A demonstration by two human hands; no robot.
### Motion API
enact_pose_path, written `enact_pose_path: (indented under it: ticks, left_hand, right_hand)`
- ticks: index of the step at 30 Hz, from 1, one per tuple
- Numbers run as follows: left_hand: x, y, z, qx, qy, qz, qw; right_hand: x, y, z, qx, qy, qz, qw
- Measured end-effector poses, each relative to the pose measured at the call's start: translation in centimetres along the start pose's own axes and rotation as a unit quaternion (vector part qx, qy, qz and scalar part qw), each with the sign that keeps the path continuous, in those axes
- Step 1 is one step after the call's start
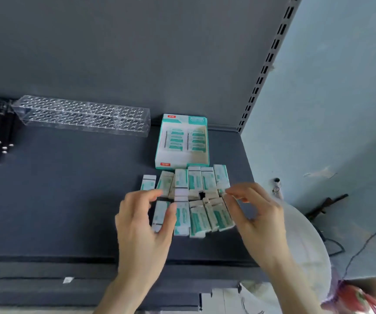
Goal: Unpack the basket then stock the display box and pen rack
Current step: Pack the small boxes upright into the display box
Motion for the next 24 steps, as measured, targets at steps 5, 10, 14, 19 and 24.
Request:
enact_pose_path:
  ticks: [5,10,14,19,24]
  left_hand:
    - [-3.1,1.1,-0.1,0.135,-0.005,0.052,0.989]
    - [-2.6,1.6,-0.5,0.184,0.005,0.09,0.979]
    - [-2.8,1.4,-0.4,0.184,-0.009,0.086,0.979]
    - [-2.9,1.5,0.2,0.118,-0.022,0.091,0.989]
    - [-3.1,1.8,1.3,0.0,-0.045,0.101,0.994]
  right_hand:
    - [-3.6,-2.1,0.2,-0.031,-0.005,-0.072,0.997]
    - [-4.0,-3.2,0.1,-0.064,-0.002,-0.118,0.991]
    - [-3.8,-3.6,0.5,-0.051,-0.023,-0.126,0.991]
    - [-3.7,-3.6,0.8,0.02,-0.037,-0.138,0.99]
    - [-3.7,-3.4,1.2,0.147,-0.047,-0.155,0.976]
Point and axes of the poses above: each hand's wrist, its own x-axis towards the middle knuckle, its own z-axis out of the back of the hand, y = z × x, the point moved 10 cm from there along x, towards the middle knuckle, and after that the axes turned 6 degrees about x, right-handed, at the moved point
